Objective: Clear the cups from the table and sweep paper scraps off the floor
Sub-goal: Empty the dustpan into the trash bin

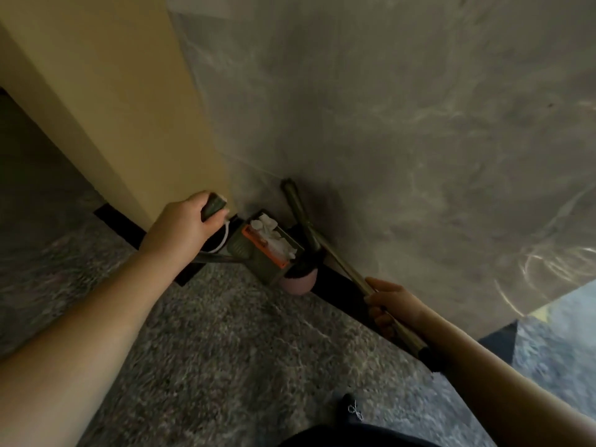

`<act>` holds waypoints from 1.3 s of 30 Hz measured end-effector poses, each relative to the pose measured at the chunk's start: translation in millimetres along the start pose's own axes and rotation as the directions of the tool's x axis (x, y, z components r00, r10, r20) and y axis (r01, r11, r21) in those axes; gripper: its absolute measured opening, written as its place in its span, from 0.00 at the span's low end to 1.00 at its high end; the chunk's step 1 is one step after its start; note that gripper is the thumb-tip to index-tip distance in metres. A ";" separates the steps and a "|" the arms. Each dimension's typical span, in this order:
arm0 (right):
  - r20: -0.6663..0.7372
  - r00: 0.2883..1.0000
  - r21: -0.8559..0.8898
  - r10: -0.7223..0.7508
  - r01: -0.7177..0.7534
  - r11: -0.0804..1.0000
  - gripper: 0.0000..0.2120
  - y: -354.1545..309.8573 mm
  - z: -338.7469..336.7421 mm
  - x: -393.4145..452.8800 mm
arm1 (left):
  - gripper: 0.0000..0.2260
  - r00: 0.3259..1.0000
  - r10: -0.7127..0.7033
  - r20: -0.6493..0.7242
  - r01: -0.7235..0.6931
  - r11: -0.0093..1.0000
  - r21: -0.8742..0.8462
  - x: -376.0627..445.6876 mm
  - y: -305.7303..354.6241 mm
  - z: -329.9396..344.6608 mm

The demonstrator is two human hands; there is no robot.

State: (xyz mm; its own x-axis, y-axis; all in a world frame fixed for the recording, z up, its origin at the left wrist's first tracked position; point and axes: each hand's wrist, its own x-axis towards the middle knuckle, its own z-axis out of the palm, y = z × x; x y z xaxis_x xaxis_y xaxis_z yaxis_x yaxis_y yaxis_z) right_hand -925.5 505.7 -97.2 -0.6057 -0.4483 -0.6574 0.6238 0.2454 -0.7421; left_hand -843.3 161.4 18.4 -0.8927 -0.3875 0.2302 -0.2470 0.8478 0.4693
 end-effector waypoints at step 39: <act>0.143 0.981 -0.059 0.131 -0.124 0.991 0.28 -59.7 -179.7 86.6 | 0.20 0.875 0.183 0.448 -0.385 0.823 0.417 171.5 219.1 123.8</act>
State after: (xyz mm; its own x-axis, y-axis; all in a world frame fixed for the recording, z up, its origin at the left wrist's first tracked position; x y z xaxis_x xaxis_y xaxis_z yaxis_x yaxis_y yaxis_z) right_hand -1104.0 606.7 -133.4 -0.4417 -0.5307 -0.7234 0.6636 0.3494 -0.6615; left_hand -1097.2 325.5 55.1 -0.9953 -0.0220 -0.0946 -0.0166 0.9982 -0.0582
